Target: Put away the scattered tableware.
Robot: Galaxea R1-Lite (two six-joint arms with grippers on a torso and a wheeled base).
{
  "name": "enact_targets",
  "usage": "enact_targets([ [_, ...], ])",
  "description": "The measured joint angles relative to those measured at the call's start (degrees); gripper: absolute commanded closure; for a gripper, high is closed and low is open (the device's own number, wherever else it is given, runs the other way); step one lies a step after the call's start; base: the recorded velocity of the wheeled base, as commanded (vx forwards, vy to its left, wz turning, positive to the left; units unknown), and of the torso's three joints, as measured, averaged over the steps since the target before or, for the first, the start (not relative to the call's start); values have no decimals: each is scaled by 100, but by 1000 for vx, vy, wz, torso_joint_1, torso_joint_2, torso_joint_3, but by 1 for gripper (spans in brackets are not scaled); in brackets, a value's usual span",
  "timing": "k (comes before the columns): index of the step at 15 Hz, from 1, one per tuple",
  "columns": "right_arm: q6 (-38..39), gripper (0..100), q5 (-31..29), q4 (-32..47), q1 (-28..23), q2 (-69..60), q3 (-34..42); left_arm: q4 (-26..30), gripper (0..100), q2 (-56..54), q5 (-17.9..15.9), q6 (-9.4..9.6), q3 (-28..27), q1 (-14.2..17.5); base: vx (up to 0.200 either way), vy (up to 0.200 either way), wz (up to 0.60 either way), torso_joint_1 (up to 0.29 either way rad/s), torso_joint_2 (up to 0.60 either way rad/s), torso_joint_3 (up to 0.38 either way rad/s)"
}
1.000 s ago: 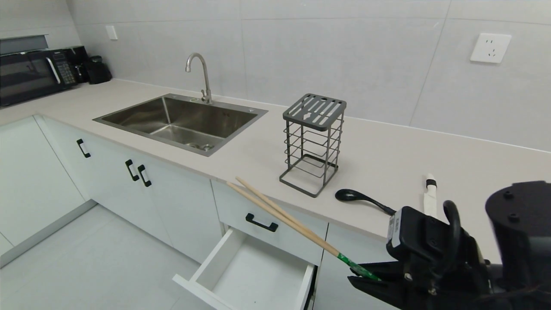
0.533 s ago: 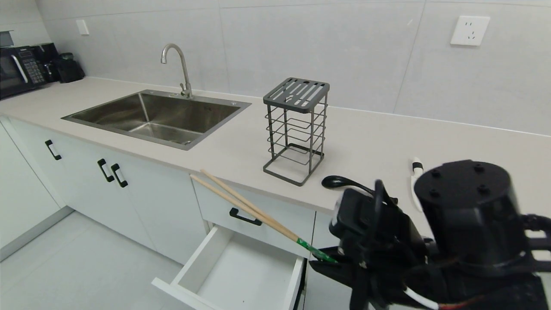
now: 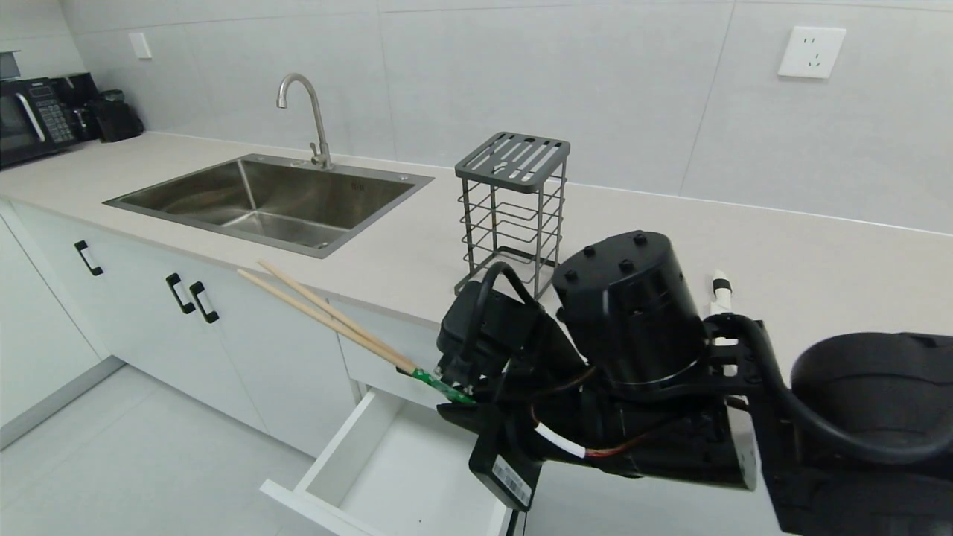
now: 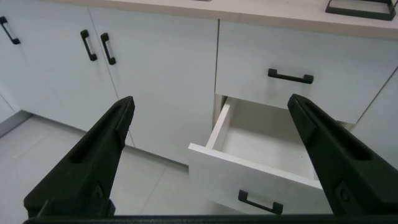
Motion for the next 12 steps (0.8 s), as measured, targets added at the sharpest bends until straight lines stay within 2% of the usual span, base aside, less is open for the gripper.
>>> enact_targets([
  [5, -123, 100, 2, 46, -23, 352, -157, 2, 0, 0, 2, 0, 0, 0, 0, 0, 0, -11, 15, 11],
  [12, -132, 100, 2, 79, -48, 485, -171, 4, 0, 0, 0, -2, 0, 0, 0, 0, 0, -216, 420, 196],
])
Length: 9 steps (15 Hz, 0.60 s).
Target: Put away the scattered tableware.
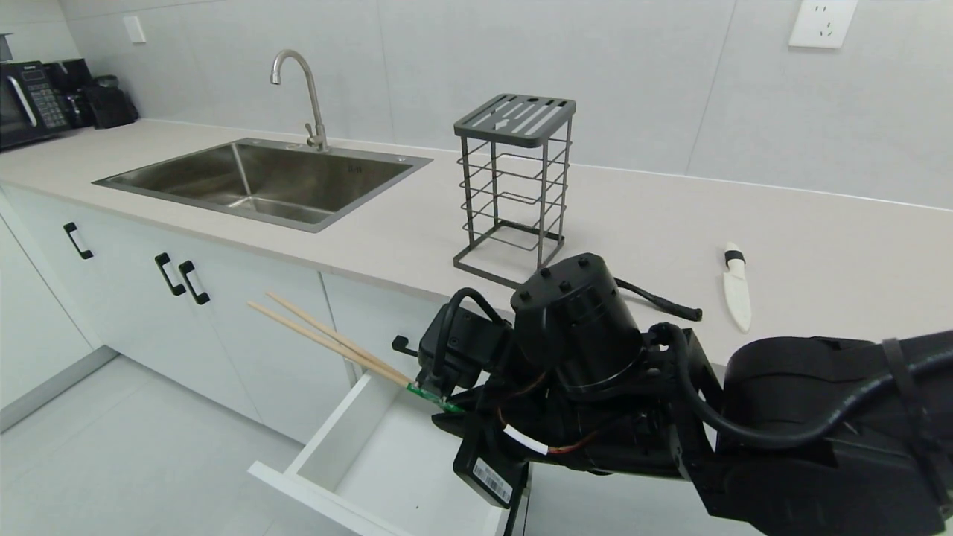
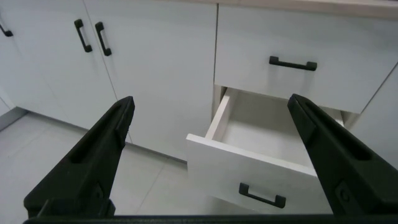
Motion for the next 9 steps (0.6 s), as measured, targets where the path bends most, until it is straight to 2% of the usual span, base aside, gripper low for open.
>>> enact_targets([
  [7, 0, 100, 0, -2, -39, 135, -152, 2, 0, 0, 2, 0, 0, 0, 0, 0, 0, -251, 420, 191],
  [9, -26, 100, 0, 11, -91, 236, -190, 2, 0, 0, 0, 2, 0, 0, 0, 0, 0, -142, 237, 129],
])
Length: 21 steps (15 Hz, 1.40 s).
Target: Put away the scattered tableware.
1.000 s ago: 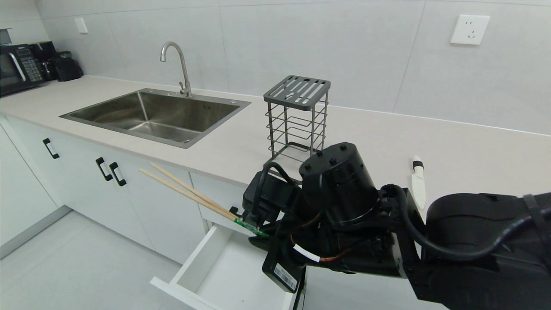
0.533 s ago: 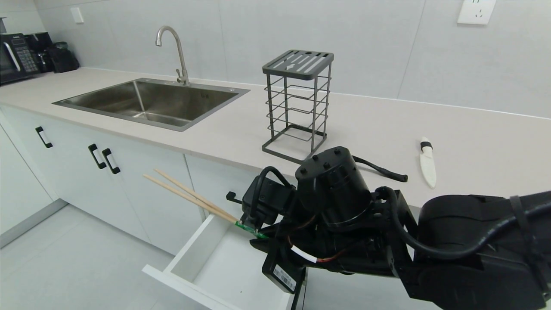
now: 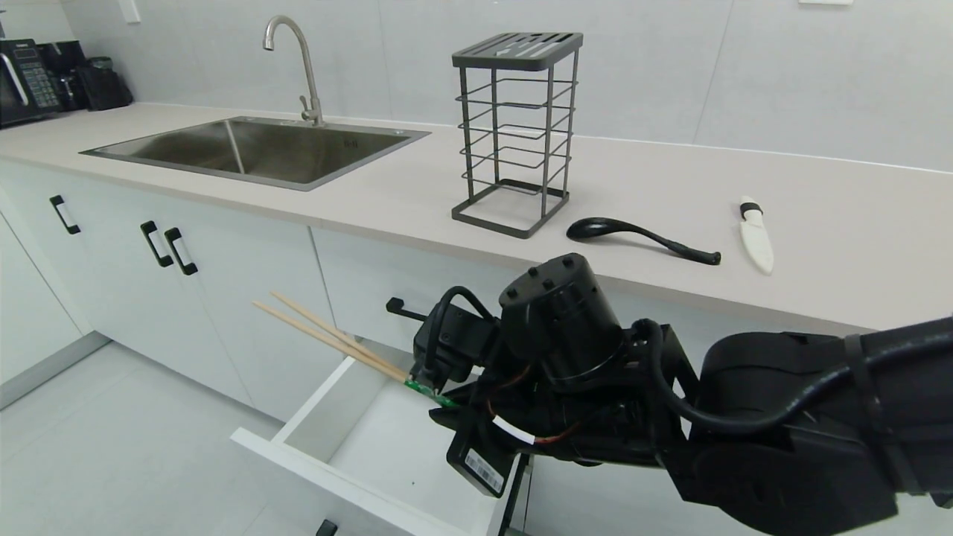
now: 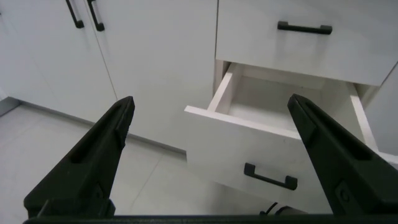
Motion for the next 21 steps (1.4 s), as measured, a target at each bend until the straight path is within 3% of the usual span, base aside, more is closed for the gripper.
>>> enact_targets([
  [7, -229, 100, -5, 77, -167, 841, -712, -4, 0, 0, 0, 0, 0, -2, 0, 0, 0, -16, 44, 20],
  [18, -350, 100, -24, 358, -405, 1434, -772, -6, 0, 0, 2, 0, 0, 0, 0, 0, 0, 0, 5, 2],
  [21, -449, 100, -24, 352, -495, 1593, -924, -2, 0, 0, 2, 0, 0, 0, 0, 0, 0, -164, 172, 40],
])
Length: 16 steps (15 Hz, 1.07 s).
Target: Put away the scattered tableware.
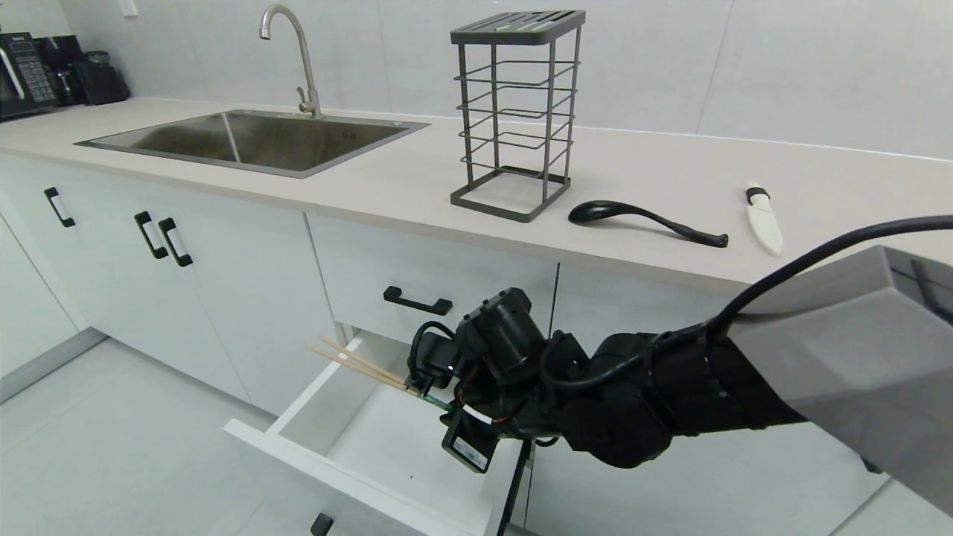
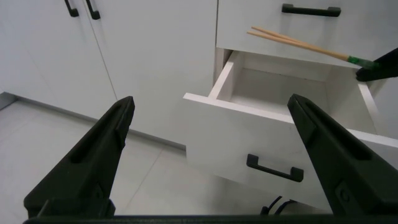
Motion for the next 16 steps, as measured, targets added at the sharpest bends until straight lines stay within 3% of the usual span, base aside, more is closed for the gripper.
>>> enact_targets([
  [5, -232, 100, -6, 4, -96, 325, -230, 0, 0, 0, -2, 0, 0, -2, 0, 0, 0, -73, 204, 41],
  [16, -43, 100, -368, 66, -188, 866, -711, -4, 0, 0, 0, 0, 0, 0, 0, 0, 0, -1, 5, 8],
])
